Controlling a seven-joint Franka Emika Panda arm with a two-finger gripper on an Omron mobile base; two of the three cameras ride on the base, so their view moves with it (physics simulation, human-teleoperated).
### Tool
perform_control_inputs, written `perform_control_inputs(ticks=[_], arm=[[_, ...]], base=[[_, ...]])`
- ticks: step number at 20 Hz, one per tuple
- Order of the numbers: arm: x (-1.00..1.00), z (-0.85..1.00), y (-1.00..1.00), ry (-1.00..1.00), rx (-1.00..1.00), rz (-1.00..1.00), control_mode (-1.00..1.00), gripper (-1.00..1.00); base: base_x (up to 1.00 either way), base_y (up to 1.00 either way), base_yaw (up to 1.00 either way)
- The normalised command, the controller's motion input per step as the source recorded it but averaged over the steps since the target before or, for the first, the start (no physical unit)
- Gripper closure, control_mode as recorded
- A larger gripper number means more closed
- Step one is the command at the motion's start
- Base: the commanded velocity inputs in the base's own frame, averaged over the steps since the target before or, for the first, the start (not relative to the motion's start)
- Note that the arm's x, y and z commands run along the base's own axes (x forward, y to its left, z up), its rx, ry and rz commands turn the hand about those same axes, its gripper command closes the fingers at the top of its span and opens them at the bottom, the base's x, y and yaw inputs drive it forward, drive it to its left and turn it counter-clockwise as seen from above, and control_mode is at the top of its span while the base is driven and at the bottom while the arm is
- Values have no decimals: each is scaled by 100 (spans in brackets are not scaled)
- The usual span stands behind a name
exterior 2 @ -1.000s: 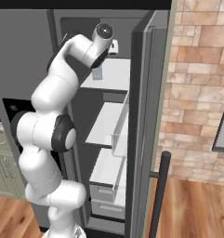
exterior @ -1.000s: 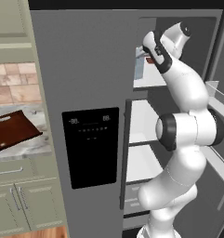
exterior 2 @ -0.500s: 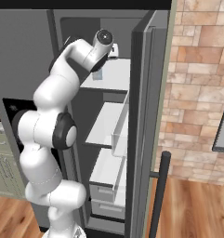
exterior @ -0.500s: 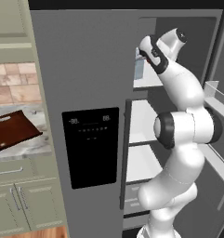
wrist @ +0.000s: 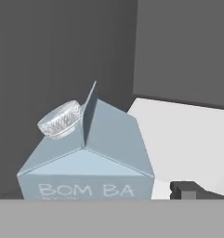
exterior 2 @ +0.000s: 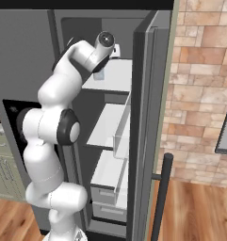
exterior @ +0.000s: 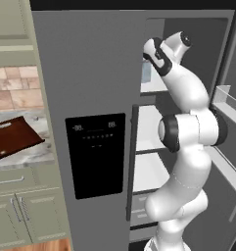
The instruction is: Take out the milk from the fridge and place it on the tray on the counter. Then take the sugar cube near the tray and place it in the tray.
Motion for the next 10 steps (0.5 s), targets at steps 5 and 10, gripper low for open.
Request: perform_control_inputs(ticks=[5,10], arm=[[20,0,4,0,0,0,-100,100],[6,0,1,-2,0,0,-100,100]], base=[[0,0,0],[0,0,0]])
